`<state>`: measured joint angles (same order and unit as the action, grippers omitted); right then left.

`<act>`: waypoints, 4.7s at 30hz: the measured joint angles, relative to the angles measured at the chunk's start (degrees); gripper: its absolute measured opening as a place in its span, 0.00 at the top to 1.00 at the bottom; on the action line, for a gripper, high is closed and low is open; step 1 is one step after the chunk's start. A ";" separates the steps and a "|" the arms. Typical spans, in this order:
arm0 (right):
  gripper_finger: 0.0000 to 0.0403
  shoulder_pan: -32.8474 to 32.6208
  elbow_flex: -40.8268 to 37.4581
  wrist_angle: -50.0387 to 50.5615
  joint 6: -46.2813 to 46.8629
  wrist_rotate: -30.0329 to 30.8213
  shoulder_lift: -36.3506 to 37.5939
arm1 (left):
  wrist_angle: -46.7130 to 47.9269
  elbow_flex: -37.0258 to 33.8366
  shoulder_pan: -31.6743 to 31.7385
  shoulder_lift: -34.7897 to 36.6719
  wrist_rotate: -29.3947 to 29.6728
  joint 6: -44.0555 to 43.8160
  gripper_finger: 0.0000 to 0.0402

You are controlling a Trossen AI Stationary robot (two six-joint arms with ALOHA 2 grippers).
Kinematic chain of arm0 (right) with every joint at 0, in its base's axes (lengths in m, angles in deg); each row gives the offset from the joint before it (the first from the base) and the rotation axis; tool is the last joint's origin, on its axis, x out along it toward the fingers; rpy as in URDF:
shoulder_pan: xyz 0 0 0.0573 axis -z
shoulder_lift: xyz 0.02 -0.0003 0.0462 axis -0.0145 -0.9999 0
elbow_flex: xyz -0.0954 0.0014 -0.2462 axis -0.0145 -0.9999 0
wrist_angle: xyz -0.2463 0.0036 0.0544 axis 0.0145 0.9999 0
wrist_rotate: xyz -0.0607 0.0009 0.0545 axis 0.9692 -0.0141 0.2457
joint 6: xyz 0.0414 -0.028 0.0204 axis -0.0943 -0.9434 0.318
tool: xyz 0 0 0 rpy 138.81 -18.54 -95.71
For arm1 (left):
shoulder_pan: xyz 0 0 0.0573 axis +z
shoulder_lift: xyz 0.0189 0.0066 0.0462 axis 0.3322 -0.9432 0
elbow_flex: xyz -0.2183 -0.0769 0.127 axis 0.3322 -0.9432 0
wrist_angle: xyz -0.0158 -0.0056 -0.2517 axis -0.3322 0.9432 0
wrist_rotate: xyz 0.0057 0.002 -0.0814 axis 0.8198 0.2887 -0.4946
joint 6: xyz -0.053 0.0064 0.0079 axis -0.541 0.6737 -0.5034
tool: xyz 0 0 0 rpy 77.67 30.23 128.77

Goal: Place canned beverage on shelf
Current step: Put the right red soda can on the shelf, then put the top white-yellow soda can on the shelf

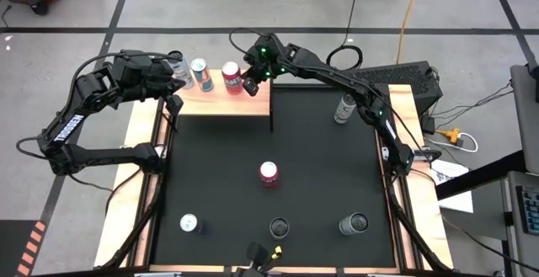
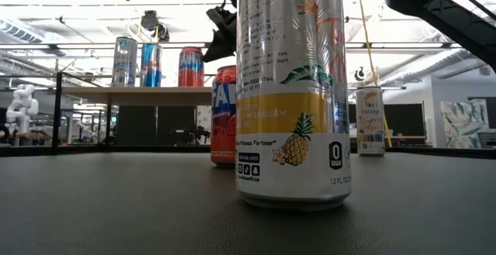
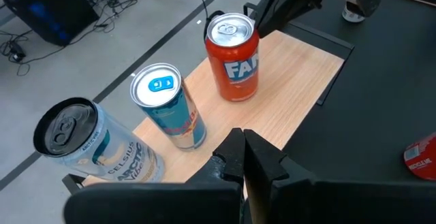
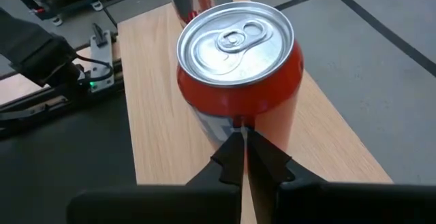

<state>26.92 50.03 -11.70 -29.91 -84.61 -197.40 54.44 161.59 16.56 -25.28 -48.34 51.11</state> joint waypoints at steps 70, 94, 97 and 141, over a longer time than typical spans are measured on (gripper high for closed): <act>0.74 2.54 0.02 52.19 3.33 27.10 27.76 | -0.04 0.00 0.02 -0.11 -0.02 -0.32 1.00; 0.40 4.49 -14.22 52.23 22.01 30.22 29.75 | 0.48 0.00 0.00 -0.15 -0.02 2.94 1.00; 0.40 5.17 -21.58 52.21 19.70 30.46 31.62 | 0.48 0.00 0.01 -0.17 -0.02 2.64 1.00; 0.40 15.26 -60.63 27.65 21.56 23.84 46.68 | -0.07 0.00 0.00 -0.35 -0.02 2.54 1.00</act>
<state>42.17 -10.61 15.95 -8.34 -60.77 -150.72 54.38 161.59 16.57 -25.63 -48.36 53.65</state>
